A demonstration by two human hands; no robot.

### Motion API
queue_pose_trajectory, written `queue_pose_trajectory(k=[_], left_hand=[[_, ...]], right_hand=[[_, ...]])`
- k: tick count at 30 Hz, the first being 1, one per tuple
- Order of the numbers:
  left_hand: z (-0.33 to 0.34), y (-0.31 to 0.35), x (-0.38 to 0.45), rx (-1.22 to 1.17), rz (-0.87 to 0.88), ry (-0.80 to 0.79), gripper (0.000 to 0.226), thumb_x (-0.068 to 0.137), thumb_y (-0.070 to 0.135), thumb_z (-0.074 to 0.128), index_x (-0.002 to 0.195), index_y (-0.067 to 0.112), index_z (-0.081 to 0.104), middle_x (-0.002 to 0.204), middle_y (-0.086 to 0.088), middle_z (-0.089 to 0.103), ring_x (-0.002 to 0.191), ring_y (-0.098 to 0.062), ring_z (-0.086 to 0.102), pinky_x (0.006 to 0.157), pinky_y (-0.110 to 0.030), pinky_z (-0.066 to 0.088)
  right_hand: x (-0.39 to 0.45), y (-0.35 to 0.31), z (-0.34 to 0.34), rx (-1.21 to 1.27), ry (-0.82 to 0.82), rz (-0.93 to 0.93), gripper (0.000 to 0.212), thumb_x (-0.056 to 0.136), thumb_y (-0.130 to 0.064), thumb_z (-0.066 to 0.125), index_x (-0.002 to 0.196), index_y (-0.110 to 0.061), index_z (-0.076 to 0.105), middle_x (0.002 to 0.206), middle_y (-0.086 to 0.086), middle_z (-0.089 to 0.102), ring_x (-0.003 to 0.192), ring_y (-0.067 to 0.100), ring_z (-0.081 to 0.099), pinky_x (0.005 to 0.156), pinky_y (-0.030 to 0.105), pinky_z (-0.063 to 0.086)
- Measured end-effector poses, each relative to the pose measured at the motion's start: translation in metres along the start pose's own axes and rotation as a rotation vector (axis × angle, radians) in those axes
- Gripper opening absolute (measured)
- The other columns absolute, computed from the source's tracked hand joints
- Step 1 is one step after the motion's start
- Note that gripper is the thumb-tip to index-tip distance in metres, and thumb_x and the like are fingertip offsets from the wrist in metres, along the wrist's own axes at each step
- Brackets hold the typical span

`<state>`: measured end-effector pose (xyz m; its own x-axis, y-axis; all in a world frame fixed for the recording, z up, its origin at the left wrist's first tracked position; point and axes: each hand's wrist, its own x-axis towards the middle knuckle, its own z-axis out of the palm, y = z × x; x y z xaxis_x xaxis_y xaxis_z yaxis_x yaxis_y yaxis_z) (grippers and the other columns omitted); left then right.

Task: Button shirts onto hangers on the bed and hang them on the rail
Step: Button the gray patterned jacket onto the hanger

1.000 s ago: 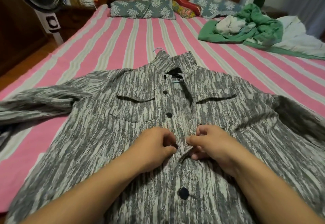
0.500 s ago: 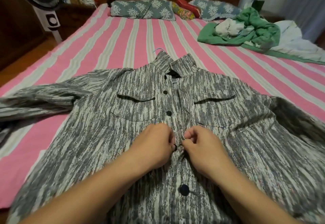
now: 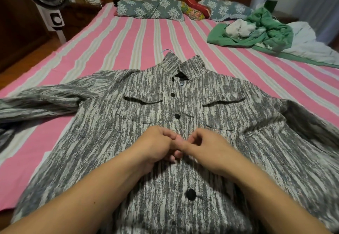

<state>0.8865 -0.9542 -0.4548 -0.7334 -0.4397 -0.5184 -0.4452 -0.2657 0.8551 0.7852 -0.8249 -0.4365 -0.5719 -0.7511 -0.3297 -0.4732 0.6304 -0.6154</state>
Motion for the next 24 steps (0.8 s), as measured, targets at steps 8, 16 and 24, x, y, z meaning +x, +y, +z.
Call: queue_pose_trajectory(k=[8,16,24], left_hand=[[-0.003,0.002,-0.007,0.07,0.031,0.014,0.01,0.094,-0.002,0.064,0.1,-0.003,0.071,0.079,-0.014,0.069,0.063,-0.017,0.063,0.059,-0.026,0.056],[0.013,-0.009,-0.011,0.209,0.192,0.172,0.013,0.091,0.003,0.07,0.088,0.014,0.074,0.079,-0.002,0.071,0.066,-0.012,0.067,0.06,-0.019,0.054],[0.018,-0.012,-0.01,0.356,0.311,0.276,0.02,0.085,0.006,0.079,0.079,0.025,0.077,0.071,0.007,0.074,0.061,-0.007,0.068,0.059,-0.023,0.054]], right_hand=[[0.002,0.004,-0.004,0.073,-0.04,0.116,0.012,0.091,-0.021,0.067,0.091,-0.009,0.065,0.075,0.0,0.057,0.055,0.012,0.049,0.048,0.023,0.04],[0.0,0.014,-0.008,0.533,-0.057,0.153,0.014,0.087,-0.009,0.065,0.074,-0.012,0.059,0.069,0.003,0.045,0.056,0.013,0.037,0.056,0.029,0.03],[0.0,0.014,-0.007,0.533,-0.082,0.14,0.005,0.087,-0.01,0.066,0.084,-0.007,0.063,0.068,0.003,0.044,0.052,0.011,0.036,0.054,0.028,0.031]])
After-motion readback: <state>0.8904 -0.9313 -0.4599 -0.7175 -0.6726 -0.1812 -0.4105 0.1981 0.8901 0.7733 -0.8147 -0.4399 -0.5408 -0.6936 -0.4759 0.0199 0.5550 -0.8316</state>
